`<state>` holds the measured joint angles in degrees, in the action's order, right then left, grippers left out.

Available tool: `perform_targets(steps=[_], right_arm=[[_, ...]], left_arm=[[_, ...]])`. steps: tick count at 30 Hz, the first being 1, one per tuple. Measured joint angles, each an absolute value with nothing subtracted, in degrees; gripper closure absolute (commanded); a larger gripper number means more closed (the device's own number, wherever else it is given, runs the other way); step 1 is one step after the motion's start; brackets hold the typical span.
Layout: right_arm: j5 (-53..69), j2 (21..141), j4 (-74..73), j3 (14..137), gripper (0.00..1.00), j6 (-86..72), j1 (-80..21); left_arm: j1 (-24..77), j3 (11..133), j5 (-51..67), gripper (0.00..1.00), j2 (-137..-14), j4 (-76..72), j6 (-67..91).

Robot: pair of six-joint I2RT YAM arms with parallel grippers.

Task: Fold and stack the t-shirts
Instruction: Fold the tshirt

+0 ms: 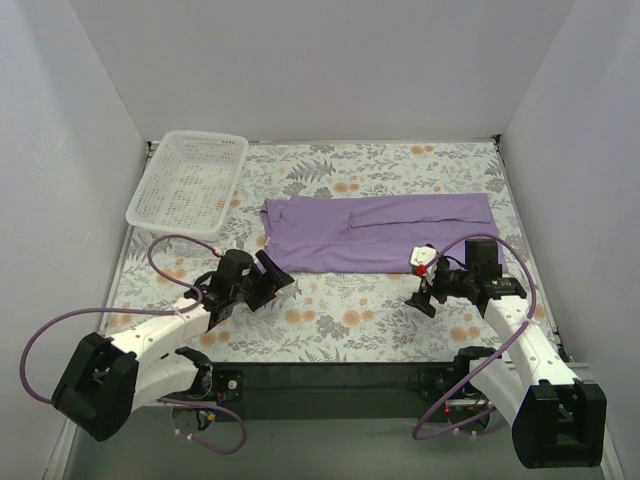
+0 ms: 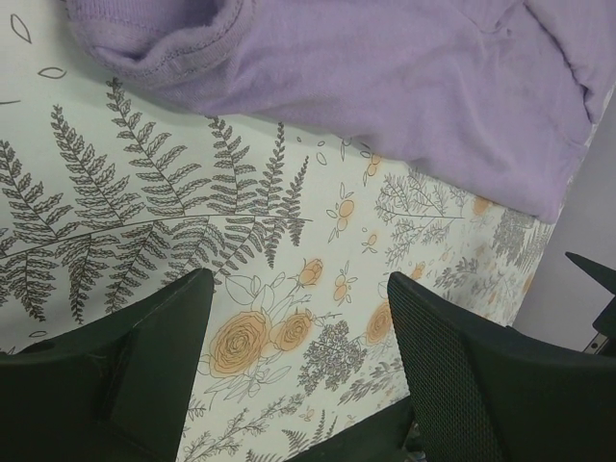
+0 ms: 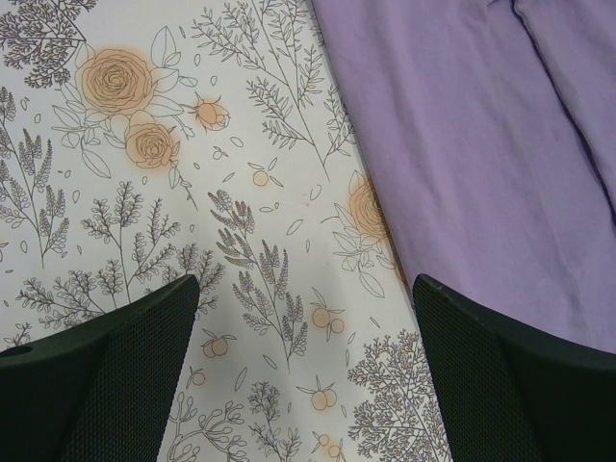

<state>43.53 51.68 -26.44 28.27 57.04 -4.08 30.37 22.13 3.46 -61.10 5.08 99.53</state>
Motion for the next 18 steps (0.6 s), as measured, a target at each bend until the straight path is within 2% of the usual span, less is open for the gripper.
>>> perform_targets(steps=[9, 18], right_arm=[[43.66, 51.70, -26.41, 28.27, 0.02, 57.06, -3.70], [43.75, 51.72, -26.44, 28.27, 0.02, 57.06, -3.38]], left_arm=[[32.14, 22.52, -1.17, 0.30, -65.80, 5.48, 104.77], [33.56, 29.41, -7.94, 0.35, -74.94, 6.26, 112.01]])
